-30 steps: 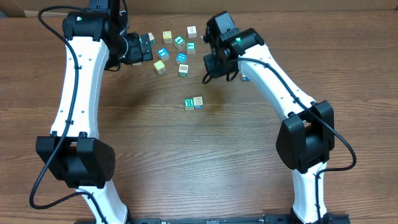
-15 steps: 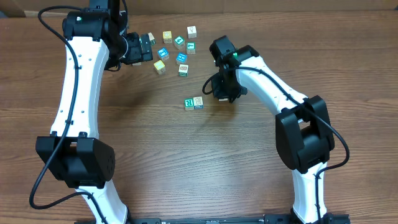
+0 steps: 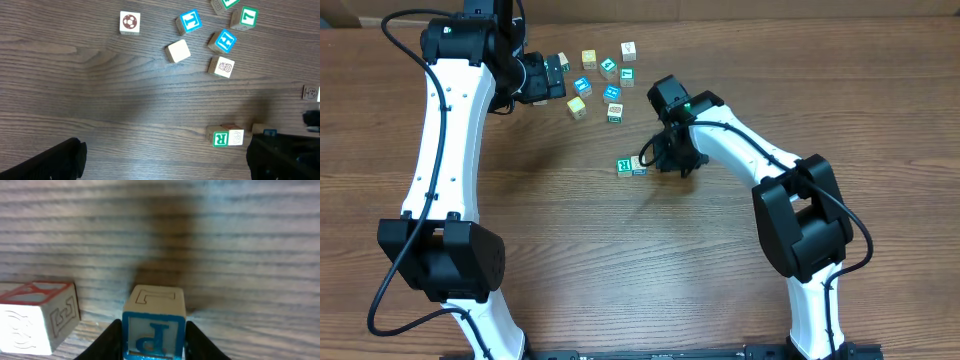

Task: Form a horizontal line
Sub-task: 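Carry the blue P block to the right of the pretzel block, then lower the blue P block beside the pretzel block and open the right gripper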

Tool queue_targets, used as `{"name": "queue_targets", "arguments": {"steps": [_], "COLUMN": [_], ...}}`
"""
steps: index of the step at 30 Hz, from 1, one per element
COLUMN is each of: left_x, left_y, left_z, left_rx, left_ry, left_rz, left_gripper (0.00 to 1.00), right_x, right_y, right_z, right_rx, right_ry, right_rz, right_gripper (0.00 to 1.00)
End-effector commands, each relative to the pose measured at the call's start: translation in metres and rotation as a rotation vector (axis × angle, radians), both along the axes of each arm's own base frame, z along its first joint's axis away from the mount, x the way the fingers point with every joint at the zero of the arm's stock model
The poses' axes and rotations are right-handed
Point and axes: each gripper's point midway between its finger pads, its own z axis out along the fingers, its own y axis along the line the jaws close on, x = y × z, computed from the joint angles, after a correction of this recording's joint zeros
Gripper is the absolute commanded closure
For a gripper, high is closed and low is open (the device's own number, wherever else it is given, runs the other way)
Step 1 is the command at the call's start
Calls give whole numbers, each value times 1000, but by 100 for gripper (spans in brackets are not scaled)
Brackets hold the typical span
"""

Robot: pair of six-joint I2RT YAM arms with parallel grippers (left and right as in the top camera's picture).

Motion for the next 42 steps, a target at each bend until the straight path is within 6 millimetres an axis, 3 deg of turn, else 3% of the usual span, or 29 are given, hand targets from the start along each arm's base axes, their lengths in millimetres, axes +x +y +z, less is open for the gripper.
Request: {"name": "queue_targets", "arguments": {"steps": [1, 3, 8, 15, 21, 26, 35, 38, 42], "left_x": [1, 1, 1, 1, 1, 1, 1, 1, 1], "left_y": [-2, -2, -2, -2, -2, -2, -2, -2, -2], "left_z": [0, 0, 0, 0, 0, 0, 0, 0, 0], "left_rx": [3, 3, 3, 3, 3, 3, 3, 3, 3], "left_ry": [-1, -1, -1, -1, -1, -1, -1, -1, -1], "left_rz": [5, 5, 5, 5, 5, 5, 5, 5, 5], "left_gripper": [0, 0, 0, 0, 0, 0, 0, 0, 0], "right_x": [0, 0, 7, 29, 46, 60, 48, 39, 30], "right_y": [1, 1, 4, -10, -6, -28, -61, -63, -52], "right_z": [4, 4, 6, 9, 14, 19, 12, 10, 7], "right_rx": [5, 5, 20, -36, -18, -112, -155, -159, -102], "right_ry": [-11, -10, -40, -130, -204, -280, -190, -148, -95], "right_rz": [0, 0, -3, -69, -79, -160, -248, -243, -228], "right_gripper": [61, 50, 45, 42, 42, 43, 42, 42, 56]}}
